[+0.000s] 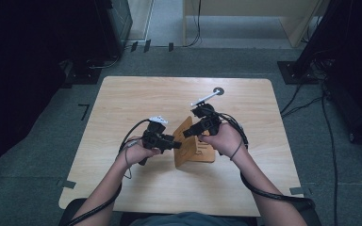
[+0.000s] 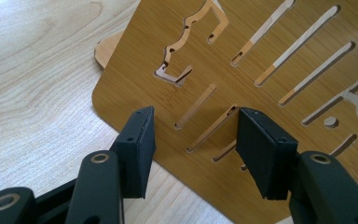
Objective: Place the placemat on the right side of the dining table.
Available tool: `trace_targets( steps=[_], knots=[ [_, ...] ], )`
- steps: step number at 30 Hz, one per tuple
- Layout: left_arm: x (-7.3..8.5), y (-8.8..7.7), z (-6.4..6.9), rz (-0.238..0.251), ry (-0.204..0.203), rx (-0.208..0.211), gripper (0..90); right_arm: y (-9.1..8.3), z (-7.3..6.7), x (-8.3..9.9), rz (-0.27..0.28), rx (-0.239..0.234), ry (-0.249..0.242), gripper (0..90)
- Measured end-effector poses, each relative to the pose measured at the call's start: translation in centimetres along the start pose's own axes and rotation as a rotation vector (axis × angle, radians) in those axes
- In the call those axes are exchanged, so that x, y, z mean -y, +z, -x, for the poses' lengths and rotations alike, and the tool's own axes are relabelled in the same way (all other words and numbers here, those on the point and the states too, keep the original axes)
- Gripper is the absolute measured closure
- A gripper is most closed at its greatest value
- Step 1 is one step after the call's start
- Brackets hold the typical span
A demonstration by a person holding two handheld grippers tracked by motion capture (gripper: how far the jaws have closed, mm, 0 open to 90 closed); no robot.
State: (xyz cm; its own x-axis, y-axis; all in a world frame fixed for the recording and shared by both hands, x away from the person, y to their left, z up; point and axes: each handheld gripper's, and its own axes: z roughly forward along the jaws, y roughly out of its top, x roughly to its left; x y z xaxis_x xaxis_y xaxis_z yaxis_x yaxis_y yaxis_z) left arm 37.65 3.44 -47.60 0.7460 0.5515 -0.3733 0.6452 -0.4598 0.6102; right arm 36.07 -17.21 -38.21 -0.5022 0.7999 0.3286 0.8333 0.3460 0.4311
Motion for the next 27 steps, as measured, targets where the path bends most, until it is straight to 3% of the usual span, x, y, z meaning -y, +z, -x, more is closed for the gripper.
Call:
trace_targets(
  steps=[7,12,15,19,24,27],
  knots=[
    [0.1,-0.3,-0.4,0.009,-0.015,0.018,45.1,0.7,-0.9,-0.4,-0.048,-0.022,-0.004,53.0],
    [0.3,-0.1,-0.5,-0.009,-0.014,0.022,44.3,3.5,-0.9,-0.2,-0.112,-0.019,-0.014,55.1],
    [0.3,0.0,-0.4,-0.015,-0.005,0.016,44.4,4.6,-0.7,-0.1,-0.119,-0.007,-0.029,56.3],
    [0.3,0.0,-0.5,-0.020,-0.002,0.011,43.9,5.0,-0.2,-0.2,-0.123,-0.011,-0.006,62.6],
    [0.3,-0.5,-0.8,-0.010,-0.006,0.022,43.1,4.9,0.6,-0.3,-0.126,-0.044,0.029,79.4],
    [0.2,-1.4,-1.2,0.027,-0.027,0.037,43.1,4.3,0.4,-0.4,-0.072,-0.056,0.009,85.4]
  ],
)
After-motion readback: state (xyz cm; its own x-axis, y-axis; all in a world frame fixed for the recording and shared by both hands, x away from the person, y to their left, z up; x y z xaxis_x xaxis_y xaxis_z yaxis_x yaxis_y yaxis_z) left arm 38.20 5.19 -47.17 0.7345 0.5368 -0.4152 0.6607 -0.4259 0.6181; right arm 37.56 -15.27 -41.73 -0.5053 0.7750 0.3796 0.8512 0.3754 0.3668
